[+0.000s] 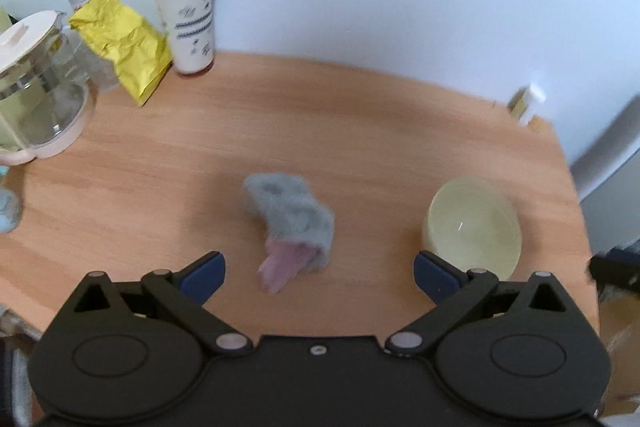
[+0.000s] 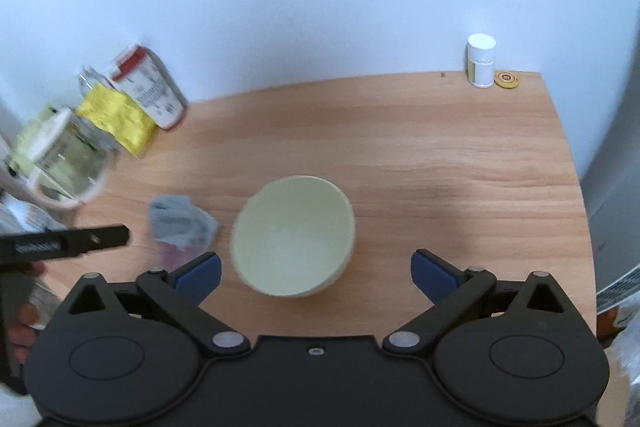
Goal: Clean bowl
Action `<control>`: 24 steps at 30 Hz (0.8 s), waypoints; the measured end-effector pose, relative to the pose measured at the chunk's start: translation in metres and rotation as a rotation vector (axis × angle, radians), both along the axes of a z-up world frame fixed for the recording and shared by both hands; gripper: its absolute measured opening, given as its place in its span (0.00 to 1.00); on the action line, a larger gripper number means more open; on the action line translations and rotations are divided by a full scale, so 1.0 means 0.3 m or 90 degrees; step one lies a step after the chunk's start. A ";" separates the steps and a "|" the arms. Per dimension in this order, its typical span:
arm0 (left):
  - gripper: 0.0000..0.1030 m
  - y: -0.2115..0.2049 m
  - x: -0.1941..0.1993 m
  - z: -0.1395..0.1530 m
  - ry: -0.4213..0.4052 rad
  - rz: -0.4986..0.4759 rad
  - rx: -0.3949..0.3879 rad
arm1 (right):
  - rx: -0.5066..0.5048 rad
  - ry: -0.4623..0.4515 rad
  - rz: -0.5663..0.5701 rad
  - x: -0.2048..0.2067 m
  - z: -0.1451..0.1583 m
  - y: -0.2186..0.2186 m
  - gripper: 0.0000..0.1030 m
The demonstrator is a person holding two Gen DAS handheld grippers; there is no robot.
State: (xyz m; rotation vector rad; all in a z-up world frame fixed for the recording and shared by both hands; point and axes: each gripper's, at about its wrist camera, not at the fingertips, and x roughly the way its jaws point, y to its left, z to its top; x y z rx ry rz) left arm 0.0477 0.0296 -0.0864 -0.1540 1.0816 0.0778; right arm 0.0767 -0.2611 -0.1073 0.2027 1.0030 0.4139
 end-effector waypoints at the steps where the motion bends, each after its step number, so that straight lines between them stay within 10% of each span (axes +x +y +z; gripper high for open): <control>1: 0.99 0.005 -0.009 0.007 0.007 -0.003 -0.001 | 0.001 -0.004 -0.016 -0.024 0.024 0.000 1.00; 24: 0.99 0.030 -0.086 0.024 0.003 -0.092 0.054 | -0.026 0.007 -0.096 -0.234 0.036 0.166 1.00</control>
